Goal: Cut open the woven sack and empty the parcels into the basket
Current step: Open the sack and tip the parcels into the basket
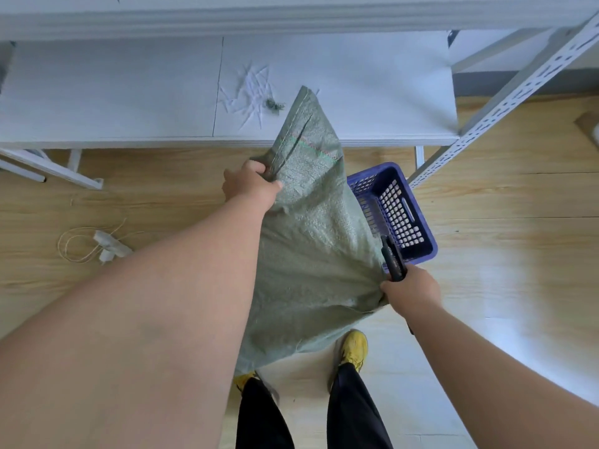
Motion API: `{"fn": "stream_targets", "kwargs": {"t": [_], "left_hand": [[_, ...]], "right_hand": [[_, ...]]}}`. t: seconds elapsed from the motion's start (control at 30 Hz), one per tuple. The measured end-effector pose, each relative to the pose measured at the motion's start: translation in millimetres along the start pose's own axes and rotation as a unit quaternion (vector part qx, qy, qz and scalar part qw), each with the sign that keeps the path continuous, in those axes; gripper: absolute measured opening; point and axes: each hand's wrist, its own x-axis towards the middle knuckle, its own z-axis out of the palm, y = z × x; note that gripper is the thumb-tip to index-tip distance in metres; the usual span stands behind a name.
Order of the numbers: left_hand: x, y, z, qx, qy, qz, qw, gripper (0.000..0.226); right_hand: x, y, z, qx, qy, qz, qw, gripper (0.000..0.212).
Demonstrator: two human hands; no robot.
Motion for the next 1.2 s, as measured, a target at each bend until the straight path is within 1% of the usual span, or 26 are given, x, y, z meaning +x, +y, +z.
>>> {"fn": "stream_targets", "kwargs": {"t": [0.07, 0.13, 0.2, 0.23, 0.27, 0.33, 0.37, 0.4, 0.43, 0.47, 0.53, 0.57, 0.63, 0.67, 0.73, 0.77, 0.8, 0.83, 0.9, 0.93, 0.97, 1.03, 1.07, 1.13, 1.17, 1.2], "left_hand": [[-2.8, 5.5, 5.3, 0.016, -0.03, 0.048, 0.998, 0.023], [-6.0, 12.1, 10.4, 0.027, -0.012, 0.07, 0.997, 0.006], [-9.7, 20.3, 12.5, -0.01, 0.04, 0.068, 0.997, 0.01], [-12.0, 25.4, 10.7, -0.039, 0.07, 0.069, 0.994, 0.013], [-13.4, 30.4, 7.8, -0.067, 0.098, 0.077, 0.99, 0.016], [-16.8, 44.1, -0.2, -0.105, 0.136, 0.108, 0.979, 0.017], [-19.4, 53.8, -4.1, -0.115, 0.145, 0.128, 0.974, 0.016], [-22.1, 65.3, -7.6, -0.124, 0.15, 0.15, 0.969, 0.015], [-25.5, 77.1, -10.0, -0.135, 0.147, 0.173, 0.965, 0.014], [-29.6, 88.9, -10.9, -0.141, 0.133, 0.199, 0.961, 0.011], [-41.7, 107.3, -9.8, -0.129, 0.082, 0.26, 0.953, 0.009], [-49.7, 112.8, -7.5, -0.114, 0.052, 0.286, 0.95, 0.009], [-66.8, 118.7, -0.7, -0.092, 0.004, 0.312, 0.946, 0.009], [-75.1, 120.2, 2.3, -0.094, -0.012, 0.314, 0.945, 0.009], [-91.5, 124.5, 4.3, -0.114, -0.04, 0.309, 0.944, 0.008], [-99.6, 127.2, 3.0, -0.118, -0.057, 0.309, 0.942, 0.008], [-107.0, 129.2, 1.1, -0.111, -0.073, 0.313, 0.941, 0.008], [-114.1, 130.0, -1.2, -0.098, -0.087, 0.317, 0.939, 0.009], [-127.8, 127.5, -6.3, -0.078, -0.103, 0.313, 0.941, 0.014], [-133.1, 124.0, -8.2, -0.083, -0.108, 0.302, 0.944, 0.018], [-137.7, 119.8, -10.4, -0.096, -0.11, 0.287, 0.947, 0.023], [-142.9, 108.6, -14.6, -0.125, -0.113, 0.251, 0.953, 0.028], [-143.6, 102.3, -16.7, -0.145, -0.115, 0.231, 0.955, 0.028], [-144.3, 89.1, -22.3, -0.191, -0.12, 0.19, 0.955, 0.025], [-144.2, 83.1, -25.2, -0.208, -0.124, 0.175, 0.954, 0.023], [-145.0, 78.3, -28.7, -0.215, -0.128, 0.165, 0.954, 0.02]], "right_hand": [[0.9, 5.8, -2.9, 0.011, 0.002, 0.008, 1.0, 0.015], [1.1, 5.0, -3.6, 0.04, 0.007, 0.007, 0.999, 0.012], [1.1, -1.5, -3.2, 0.084, 0.007, 0.01, 0.996, 0.009], [1.6, -6.8, -3.7, 0.138, 0.005, 0.026, 0.99, 0.009], [1.6, -12.8, -5.6, 0.223, -0.007, 0.053, 0.973, 0.009], [1.8, -26.3, -13.1, 0.404, -0.05, 0.113, 0.906, 0.011], [1.4, -32.2, -18.5, 0.455, -0.066, 0.123, 0.879, 0.013], [2.1, -36.6, -22.9, 0.475, -0.076, 0.118, 0.869, 0.015], [2.5, -40.7, -27.5, 0.476, -0.079, 0.105, 0.87, 0.016], [2.1, -44.8, -32.3, 0.466, -0.067, 0.085, 0.878, 0.017], [-4.0, -53.4, -45.7, 0.419, 0.011, 0.037, 0.907, 0.019], [-8.5, -58.0, -54.9, 0.409, 0.059, 0.007, 0.911, 0.02], [-21.5, -71.8, -79.5, 0.429, 0.123, -0.077, 0.891, 0.024], [-27.5, -79.8, -91.6, 0.425, 0.137, -0.119, 0.887, 0.023], [-36.2, -93.5, -113.2, 0.387, 0.154, -0.182, 0.891, 0.016], [-39.1, -98.4, -122.6, 0.368, 0.158, -0.198, 0.894, 0.016], [-41.7, -100.9, -130.4, 0.36, 0.151, -0.199, 0.899, 0.023], [-44.5, -102.4, -136.7, 0.366, 0.123, -0.199, 0.901, 0.027], [-50.7, -102.2, -141.9, 0.379, 0.031, -0.202, 0.903, 0.03], [-52.6, -101.3, -141.3, 0.37, -0.002, -0.207, 0.906, 0.032], [-53.6, -101.0, -139.8, 0.359, -0.021, -0.213, 0.909, 0.033], [-59.1, -102.8, -138.1, 0.339, -0.036, -0.224, 0.913, 0.033], [-60.4, -104.5, -137.0, 0.329, -0.049, -0.229, 0.915, 0.033], [-64.7, -107.8, -134.1, 0.316, -0.11, -0.235, 0.913, 0.034], [-67.3, -109.2, -131.2, 0.302, -0.14, -0.242, 0.911, 0.031], [-68.3, -110.5, -126.3, 0.268, -0.149, -0.253, 0.918, 0.025]]}}
